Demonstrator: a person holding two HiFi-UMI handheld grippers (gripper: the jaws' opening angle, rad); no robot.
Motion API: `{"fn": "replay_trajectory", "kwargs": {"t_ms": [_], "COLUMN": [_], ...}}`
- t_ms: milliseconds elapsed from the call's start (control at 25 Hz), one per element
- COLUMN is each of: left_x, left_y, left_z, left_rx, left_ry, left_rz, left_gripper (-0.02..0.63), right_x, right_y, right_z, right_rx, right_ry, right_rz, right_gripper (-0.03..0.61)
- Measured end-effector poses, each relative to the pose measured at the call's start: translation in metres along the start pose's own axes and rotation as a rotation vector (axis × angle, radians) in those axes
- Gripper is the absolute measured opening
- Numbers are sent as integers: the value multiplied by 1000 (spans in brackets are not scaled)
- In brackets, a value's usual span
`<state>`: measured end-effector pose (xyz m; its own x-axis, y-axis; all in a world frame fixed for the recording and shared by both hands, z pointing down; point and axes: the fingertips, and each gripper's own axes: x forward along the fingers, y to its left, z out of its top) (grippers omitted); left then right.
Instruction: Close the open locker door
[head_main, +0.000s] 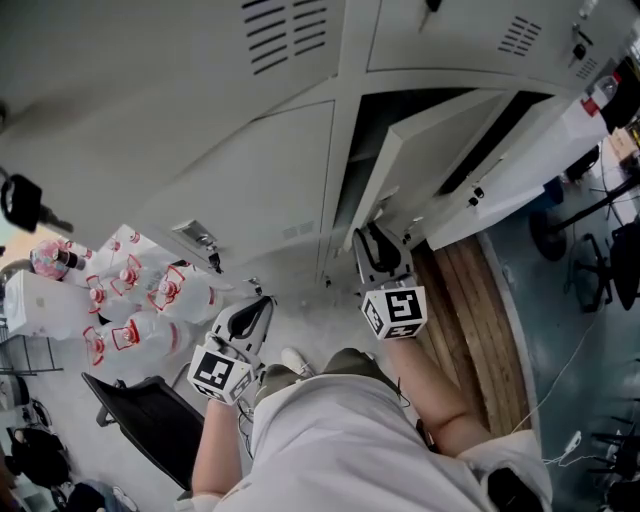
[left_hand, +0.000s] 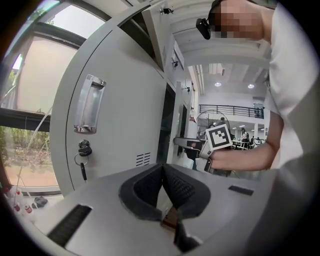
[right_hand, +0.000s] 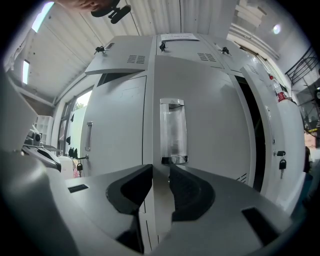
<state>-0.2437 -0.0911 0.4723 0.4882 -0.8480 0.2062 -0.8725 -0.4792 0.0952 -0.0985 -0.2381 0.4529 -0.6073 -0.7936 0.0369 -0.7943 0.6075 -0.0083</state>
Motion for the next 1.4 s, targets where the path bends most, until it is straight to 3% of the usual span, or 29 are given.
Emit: {"fn": "replay_trajectory", "kwargs": {"t_ms": [960, 1400], "left_x": [-22, -14], "left_y": [14, 10], "left_z": [-9, -7], "left_rx": [-25, -31], "left_ry": [12, 10], "left_rz": [151, 135], "left_gripper": [2, 2], "right_x": [60, 48], "right_y": [2, 0], "right_z": [5, 10], "right_rx": [43, 55], "right_ry": [-20, -26], "right_rz": [115, 134], "right_gripper": [95, 92]}}
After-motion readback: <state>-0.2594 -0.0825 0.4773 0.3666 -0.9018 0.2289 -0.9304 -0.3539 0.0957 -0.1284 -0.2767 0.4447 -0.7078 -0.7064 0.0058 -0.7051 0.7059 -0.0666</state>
